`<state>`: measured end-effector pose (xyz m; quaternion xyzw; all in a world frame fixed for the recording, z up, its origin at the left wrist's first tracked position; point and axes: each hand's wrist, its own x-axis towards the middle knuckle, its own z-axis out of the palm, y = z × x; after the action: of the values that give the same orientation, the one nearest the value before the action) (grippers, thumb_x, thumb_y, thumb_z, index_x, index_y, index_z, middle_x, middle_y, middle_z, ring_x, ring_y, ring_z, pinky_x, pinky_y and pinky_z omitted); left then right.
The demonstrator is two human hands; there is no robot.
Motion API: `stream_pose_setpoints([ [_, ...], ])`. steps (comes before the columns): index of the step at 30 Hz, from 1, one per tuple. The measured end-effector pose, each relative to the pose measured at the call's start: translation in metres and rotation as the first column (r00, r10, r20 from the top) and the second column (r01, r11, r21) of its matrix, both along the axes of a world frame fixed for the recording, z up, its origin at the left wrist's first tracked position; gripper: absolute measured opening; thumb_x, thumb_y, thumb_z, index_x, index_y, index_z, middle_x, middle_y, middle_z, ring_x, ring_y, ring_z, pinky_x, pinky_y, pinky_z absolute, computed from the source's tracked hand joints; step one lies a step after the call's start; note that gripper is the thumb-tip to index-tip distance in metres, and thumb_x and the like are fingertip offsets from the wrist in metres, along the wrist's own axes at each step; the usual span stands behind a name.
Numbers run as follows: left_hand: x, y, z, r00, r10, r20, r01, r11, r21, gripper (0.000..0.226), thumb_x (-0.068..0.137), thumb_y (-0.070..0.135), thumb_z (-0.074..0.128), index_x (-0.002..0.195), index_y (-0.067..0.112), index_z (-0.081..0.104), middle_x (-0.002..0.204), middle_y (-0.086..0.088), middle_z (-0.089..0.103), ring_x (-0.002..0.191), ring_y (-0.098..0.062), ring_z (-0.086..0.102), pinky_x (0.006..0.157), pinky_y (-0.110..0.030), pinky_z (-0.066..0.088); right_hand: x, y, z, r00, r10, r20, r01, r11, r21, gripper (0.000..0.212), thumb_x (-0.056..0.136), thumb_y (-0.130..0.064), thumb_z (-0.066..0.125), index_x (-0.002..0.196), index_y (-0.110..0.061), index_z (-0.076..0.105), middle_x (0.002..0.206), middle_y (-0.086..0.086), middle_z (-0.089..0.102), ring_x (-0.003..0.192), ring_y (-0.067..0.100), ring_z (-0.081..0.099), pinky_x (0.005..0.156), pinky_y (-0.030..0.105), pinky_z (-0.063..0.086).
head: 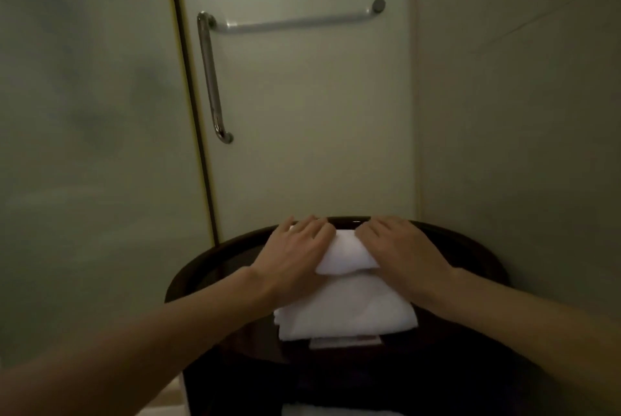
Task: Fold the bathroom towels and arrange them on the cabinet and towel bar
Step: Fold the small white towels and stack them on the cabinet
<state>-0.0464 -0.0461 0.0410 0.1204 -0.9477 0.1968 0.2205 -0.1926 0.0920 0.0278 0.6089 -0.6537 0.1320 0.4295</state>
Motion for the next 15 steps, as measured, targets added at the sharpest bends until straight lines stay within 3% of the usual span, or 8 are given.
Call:
stream_pose_setpoints([
  [2, 0.008, 0.009, -0.007, 0.999, -0.037, -0.014, 0.037, 0.999, 0.021, 0.058, 0.079, 0.039, 0.062, 0.128, 0.015, 0.042, 0.136, -0.008, 0.047, 0.125, -0.026, 0.042, 0.105, -0.040, 0.031, 0.004, 0.011, -0.007, 0.999, 0.036, 0.013, -0.036, 0.999, 0.002, 0.035, 0.056, -0.009, 0.084, 0.088, -0.007, 0.069, 0.082, 0.011, 0.070, 0.075, 0.029, 0.068, 0.067, 0.035, 0.057],
  [4, 0.015, 0.018, -0.007, 0.999, -0.045, -0.022, 0.046, 0.998, 0.050, 0.057, 0.076, 0.039, 0.062, 0.126, 0.017, 0.043, 0.128, -0.004, 0.052, 0.115, -0.024, 0.049, 0.089, -0.033, 0.036, 0.006, 0.020, -0.009, 0.998, 0.036, 0.058, -0.038, 0.999, 0.028, 0.038, 0.057, -0.012, 0.084, 0.091, -0.005, 0.068, 0.085, 0.012, 0.070, 0.076, 0.030, 0.068, 0.068, 0.036, 0.057],
  [6, 0.022, 0.025, -0.008, 1.000, -0.024, -0.005, 0.025, 0.996, 0.083, 0.057, 0.077, 0.039, 0.059, 0.127, 0.021, 0.040, 0.126, 0.001, 0.054, 0.108, -0.022, 0.052, 0.074, -0.028, 0.032, 0.010, 0.029, -0.010, 0.997, 0.034, 0.075, -0.039, 0.997, 0.073, 0.039, 0.059, -0.016, 0.082, 0.093, -0.005, 0.067, 0.087, 0.012, 0.069, 0.077, 0.030, 0.067, 0.069, 0.036, 0.057],
  [8, 0.027, 0.029, -0.009, 1.000, -0.006, 0.004, 0.005, 0.996, 0.092, 0.059, 0.077, 0.041, 0.056, 0.130, 0.023, 0.037, 0.128, 0.004, 0.054, 0.108, -0.020, 0.053, 0.070, -0.026, 0.028, 0.014, 0.036, -0.010, 0.996, 0.031, 0.081, -0.040, 0.993, 0.111, 0.039, 0.062, -0.019, 0.080, 0.095, -0.006, 0.066, 0.089, 0.012, 0.069, 0.078, 0.030, 0.067, 0.071, 0.036, 0.057],
  [10, 0.033, 0.033, -0.010, 0.999, -0.022, -0.030, 0.026, 0.993, 0.112, 0.065, 0.076, 0.048, 0.054, 0.134, 0.024, 0.036, 0.130, 0.003, 0.054, 0.111, -0.021, 0.054, 0.076, -0.027, 0.034, 0.019, 0.039, -0.008, 0.997, 0.011, 0.074, -0.020, 0.994, 0.111, 0.037, 0.065, -0.018, 0.080, 0.096, -0.007, 0.066, 0.089, 0.012, 0.069, 0.078, 0.030, 0.067, 0.070, 0.036, 0.057],
  [12, 0.040, 0.036, -0.011, 0.999, -0.042, -0.032, 0.046, 0.989, 0.138, 0.084, 0.071, 0.064, 0.052, 0.141, 0.022, 0.032, 0.137, 0.002, 0.049, 0.119, -0.020, 0.050, 0.091, -0.030, 0.038, 0.023, 0.040, -0.006, 0.999, -0.021, 0.045, 0.017, 0.996, 0.089, 0.033, 0.067, -0.015, 0.078, 0.096, -0.006, 0.066, 0.088, 0.013, 0.068, 0.075, 0.030, 0.066, 0.065, 0.035, 0.056],
  [15, 0.041, 0.042, -0.013, 0.999, 0.037, 0.031, -0.041, 0.988, 0.149, 0.108, 0.064, 0.076, 0.057, 0.149, 0.022, 0.017, 0.147, 0.003, 0.037, 0.130, -0.018, 0.039, 0.104, -0.033, 0.031, 0.027, 0.041, -0.006, 0.999, -0.030, -0.010, 0.031, 0.999, 0.042, 0.027, 0.068, -0.011, 0.078, 0.092, -0.006, 0.067, 0.087, 0.014, 0.068, 0.073, 0.029, 0.066, 0.061, 0.034, 0.056],
])
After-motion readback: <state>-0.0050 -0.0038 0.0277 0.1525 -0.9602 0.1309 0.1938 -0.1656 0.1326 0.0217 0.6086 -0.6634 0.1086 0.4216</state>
